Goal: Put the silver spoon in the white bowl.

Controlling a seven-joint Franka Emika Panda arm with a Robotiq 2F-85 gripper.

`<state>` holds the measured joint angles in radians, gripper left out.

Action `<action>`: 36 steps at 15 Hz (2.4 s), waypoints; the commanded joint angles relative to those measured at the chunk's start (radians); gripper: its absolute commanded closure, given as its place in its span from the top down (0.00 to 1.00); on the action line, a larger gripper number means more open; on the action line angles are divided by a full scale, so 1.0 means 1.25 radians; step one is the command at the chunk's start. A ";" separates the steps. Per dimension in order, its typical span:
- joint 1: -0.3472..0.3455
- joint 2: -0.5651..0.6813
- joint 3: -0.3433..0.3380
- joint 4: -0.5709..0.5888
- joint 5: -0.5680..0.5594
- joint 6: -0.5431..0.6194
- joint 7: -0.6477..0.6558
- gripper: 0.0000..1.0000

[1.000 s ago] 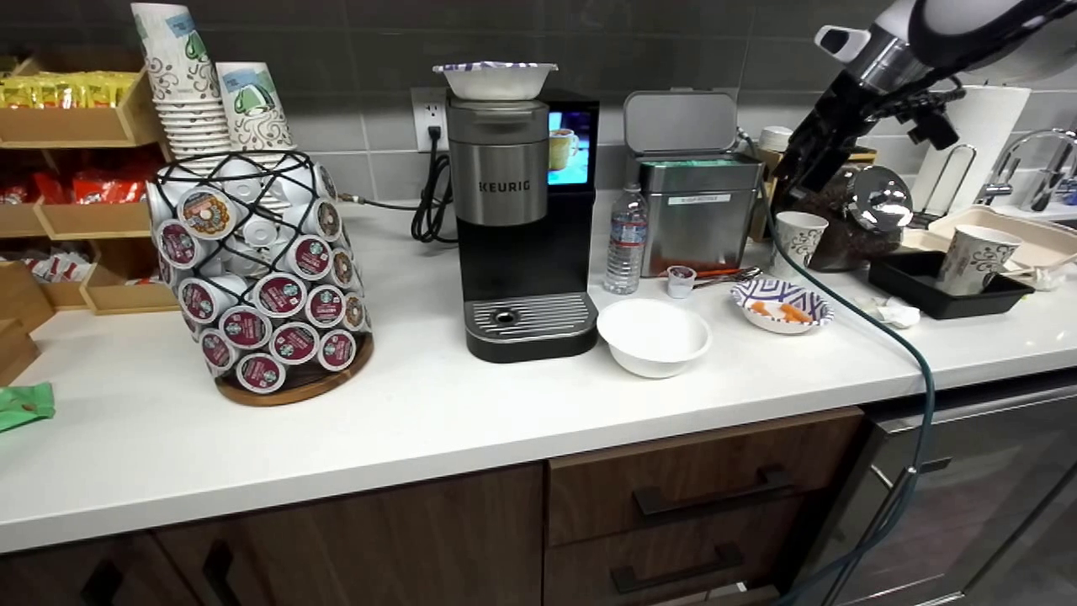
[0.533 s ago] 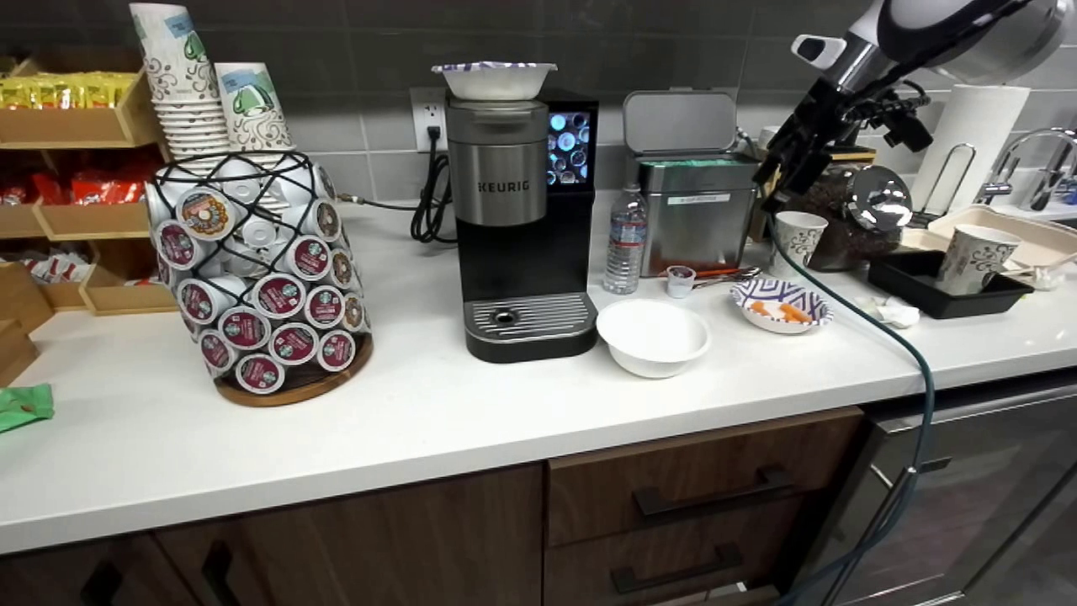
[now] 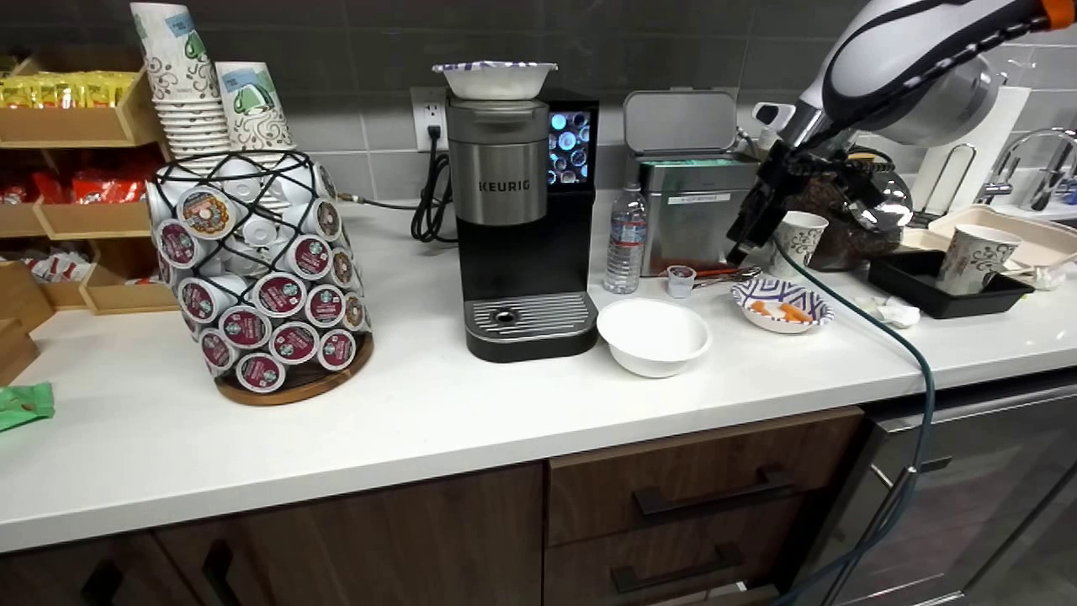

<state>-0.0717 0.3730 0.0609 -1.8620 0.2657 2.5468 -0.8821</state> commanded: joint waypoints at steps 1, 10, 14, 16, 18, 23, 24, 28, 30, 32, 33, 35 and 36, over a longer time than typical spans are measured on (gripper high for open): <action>-0.014 0.067 -0.006 0.038 -0.050 0.029 0.061 1.00; -0.041 0.101 0.005 0.055 -0.129 0.033 0.147 1.00; -0.027 0.136 -0.018 0.087 -0.163 0.036 0.220 1.00; -0.025 0.159 -0.023 0.107 -0.181 0.043 0.257 1.00; -0.028 0.180 -0.020 0.133 -0.189 0.039 0.285 1.00; -0.031 0.213 -0.021 0.186 -0.203 0.033 0.346 1.00; -0.028 0.222 -0.025 0.195 -0.211 0.032 0.354 1.00; -0.028 0.266 -0.027 0.229 -0.232 0.024 0.362 1.00; -0.024 0.287 -0.032 0.242 -0.249 0.037 0.369 1.00; -0.022 0.302 -0.039 0.258 -0.267 0.045 0.375 1.00; -0.022 0.304 -0.041 0.265 -0.276 0.047 0.376 1.00; -0.022 0.309 -0.044 0.276 -0.288 0.043 0.375 1.00; -0.025 0.314 -0.042 0.283 -0.290 0.039 0.374 1.00</action>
<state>-0.1060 0.7260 0.0167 -1.5512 -0.0590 2.5880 -0.4438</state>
